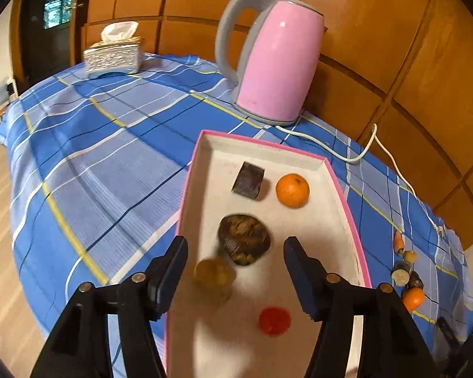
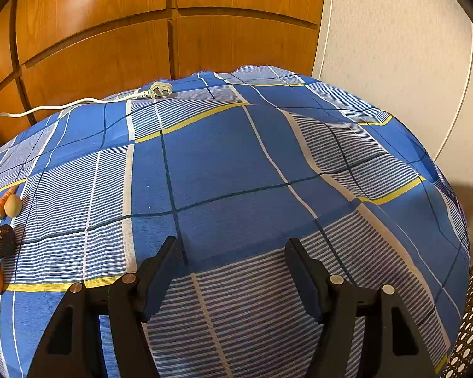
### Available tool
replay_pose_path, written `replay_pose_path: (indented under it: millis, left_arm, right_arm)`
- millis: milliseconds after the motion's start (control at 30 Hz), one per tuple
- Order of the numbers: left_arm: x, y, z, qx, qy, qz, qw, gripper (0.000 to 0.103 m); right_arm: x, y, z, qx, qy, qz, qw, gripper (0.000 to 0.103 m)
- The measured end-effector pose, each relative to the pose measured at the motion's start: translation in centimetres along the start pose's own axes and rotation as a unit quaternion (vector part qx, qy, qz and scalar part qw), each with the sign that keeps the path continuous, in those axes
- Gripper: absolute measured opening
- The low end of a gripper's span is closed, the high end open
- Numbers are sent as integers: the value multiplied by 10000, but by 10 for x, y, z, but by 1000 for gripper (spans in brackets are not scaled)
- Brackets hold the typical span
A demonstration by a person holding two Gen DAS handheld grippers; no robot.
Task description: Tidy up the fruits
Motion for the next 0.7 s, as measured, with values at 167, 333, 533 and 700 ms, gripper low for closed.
replay_pose_path:
  millis: [167,333,533,700]
  left_arm:
    - [13,-18,-16,-42,109,-229,9997,72]
    - [20,-32,-27,-78,223,-251,9994,77]
    - [24,-42,-31,-105,320,-211,9992,81]
    - [22,-49,-29,-26,291,-167,9994,81]
  right_arm:
    - [0,0,0,0,4,3,10000,70]
    - [0,0,0,1,-1,3,10000,70]
    - [0,0,0,4,-7,1,10000,70]
    - [0,0,0,6,-14,-1,10000,70]
Point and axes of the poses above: each gripper's, at about its wrist camera, not at the fingertips, and z roughly the way its jaws point, x to its left, y to its top, the point moved 8 cm from there along z, roughly the way its jaws point, and after that the axes turned 2 degrees about x, right-handed, at the moved point
